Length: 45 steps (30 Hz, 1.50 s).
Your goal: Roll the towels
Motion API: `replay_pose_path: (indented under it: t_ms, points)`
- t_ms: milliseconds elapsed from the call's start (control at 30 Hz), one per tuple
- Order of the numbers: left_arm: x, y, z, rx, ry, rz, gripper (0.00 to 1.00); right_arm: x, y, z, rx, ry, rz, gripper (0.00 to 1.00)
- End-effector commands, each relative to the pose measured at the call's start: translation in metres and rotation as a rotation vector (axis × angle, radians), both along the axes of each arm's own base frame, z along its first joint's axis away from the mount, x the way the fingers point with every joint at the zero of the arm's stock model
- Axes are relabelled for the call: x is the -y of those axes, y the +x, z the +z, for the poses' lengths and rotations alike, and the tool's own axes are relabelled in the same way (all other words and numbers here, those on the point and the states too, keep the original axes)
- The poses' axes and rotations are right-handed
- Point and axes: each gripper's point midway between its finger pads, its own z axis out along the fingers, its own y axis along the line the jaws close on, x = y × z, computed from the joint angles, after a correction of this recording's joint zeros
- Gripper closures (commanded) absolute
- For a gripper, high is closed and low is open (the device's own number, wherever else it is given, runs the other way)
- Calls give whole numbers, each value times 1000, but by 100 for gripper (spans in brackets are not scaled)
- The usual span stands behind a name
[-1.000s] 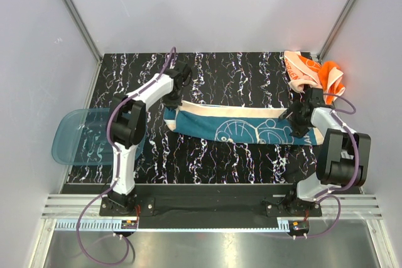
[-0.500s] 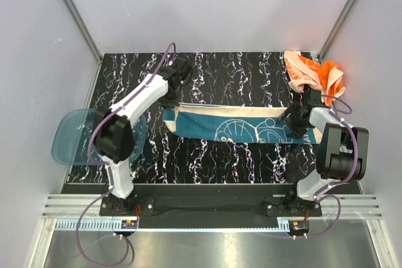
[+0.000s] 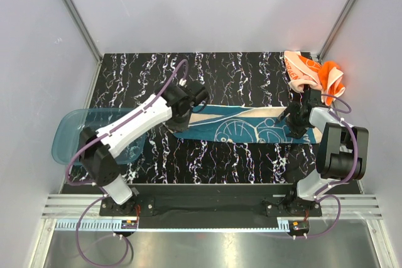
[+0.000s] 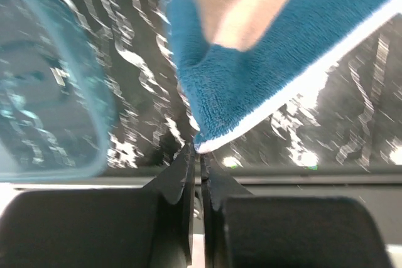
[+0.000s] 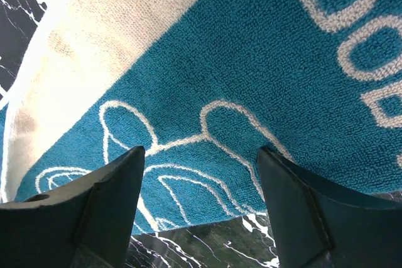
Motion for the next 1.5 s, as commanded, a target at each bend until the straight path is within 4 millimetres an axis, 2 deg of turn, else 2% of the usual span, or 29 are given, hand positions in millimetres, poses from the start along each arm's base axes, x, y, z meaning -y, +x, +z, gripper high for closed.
replay_pose_path:
  t_ms: [0,133,233,300,367,400,500,600,633,700,833,900,933,967,1067,1133,1200,1233,1267,1300,1333,1367,1400,1433,1467]
  points:
    - [-28,-56,16,-124,44,68,92,-4,-13,-22,-58,0,33,20]
    - [-26,-46,13,-120,81,53,91,-4,-9,-22,-52,10,34,20]
    - [-35,-15,4,-113,158,62,91,-5,-7,-23,-52,15,34,21]
    - [-39,12,-9,-134,150,100,96,-4,-7,-23,-53,9,36,21]
    - [-43,30,-21,-157,159,100,96,-4,-7,-21,-53,9,36,21]
    - [-49,45,-21,-142,143,133,96,-4,-6,-20,-47,8,38,21]
    - [-65,73,-33,-156,147,165,97,-4,-3,-16,-37,6,35,21]
    - [-77,95,-48,-177,150,179,99,-2,0,-15,-38,2,30,21]
    - [-78,100,-59,-200,156,167,99,-2,1,-14,-36,0,31,20]
    - [-79,110,-66,-209,151,171,99,-1,3,-15,-39,1,31,21]
    - [-75,143,-81,-179,152,150,98,1,6,-14,-39,-9,29,20]
    - [-80,156,-84,-171,144,170,97,3,8,-13,-39,-16,24,20]
    - [-81,160,-92,-183,150,173,95,4,8,-13,-42,-20,23,20]
    - [-81,171,-88,-155,135,183,91,4,8,-11,-39,-24,24,20]
    - [-83,189,-97,-127,104,197,85,8,9,-3,-27,-47,14,20]
    - [-87,192,-103,-124,116,209,70,12,10,9,-2,-70,0,19]
    - [-92,192,-104,-125,125,226,51,18,5,17,0,-103,-18,18]
    - [-93,191,-99,-114,123,234,40,21,5,31,33,-125,-32,16]
    - [-93,187,-100,-117,121,235,32,25,1,35,30,-147,-49,15]
    - [-92,186,-97,-108,108,235,19,37,-3,39,29,-205,-84,12]
    - [-89,188,-82,-64,74,235,1,44,-5,51,57,-232,-108,10]
    - [-87,184,-76,-54,67,233,1,60,-11,54,53,-249,-163,5]
    - [-88,178,-75,-58,67,227,1,67,-15,57,57,-229,-193,5]
    - [-86,175,-61,-25,48,222,1,78,-20,64,78,-211,-237,5]
    - [-81,170,-56,-12,42,207,1,99,-29,64,77,-194,-310,6]
